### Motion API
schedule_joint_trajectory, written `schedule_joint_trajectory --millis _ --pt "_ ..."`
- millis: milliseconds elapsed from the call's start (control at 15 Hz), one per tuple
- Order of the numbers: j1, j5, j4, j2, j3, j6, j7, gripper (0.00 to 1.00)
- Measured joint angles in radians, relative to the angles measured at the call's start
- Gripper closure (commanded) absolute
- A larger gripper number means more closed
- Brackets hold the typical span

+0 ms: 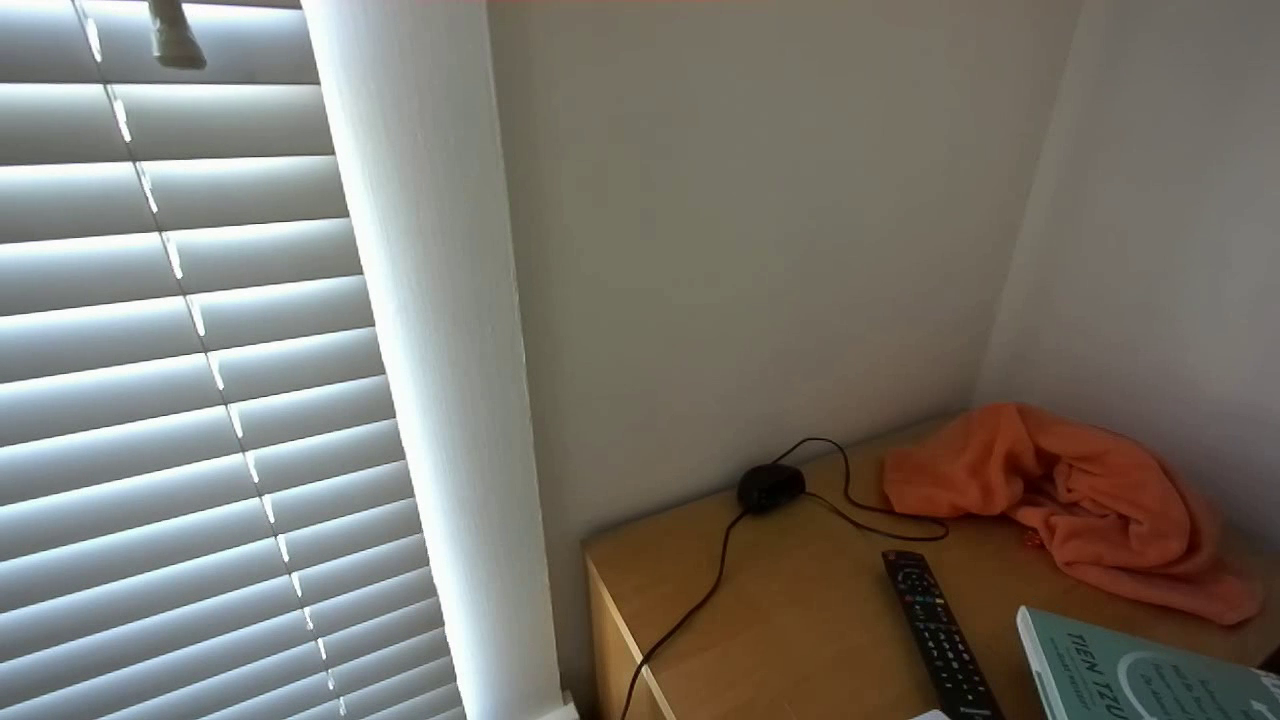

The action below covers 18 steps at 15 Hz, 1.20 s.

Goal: Put the blue book in the drawer

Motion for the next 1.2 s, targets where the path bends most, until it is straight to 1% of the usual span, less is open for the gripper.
schedule_joint_trajectory --millis 400,733,1200 --pt "0.019 -0.130 -0.042 -0.091 -0.004 0.001 0.024 0.93" --pt "0.044 -0.196 -0.089 -0.151 -0.004 0.012 0.088 0.93" --pt "0.086 -0.311 -0.154 -0.211 -0.004 0.096 0.181 0.93"
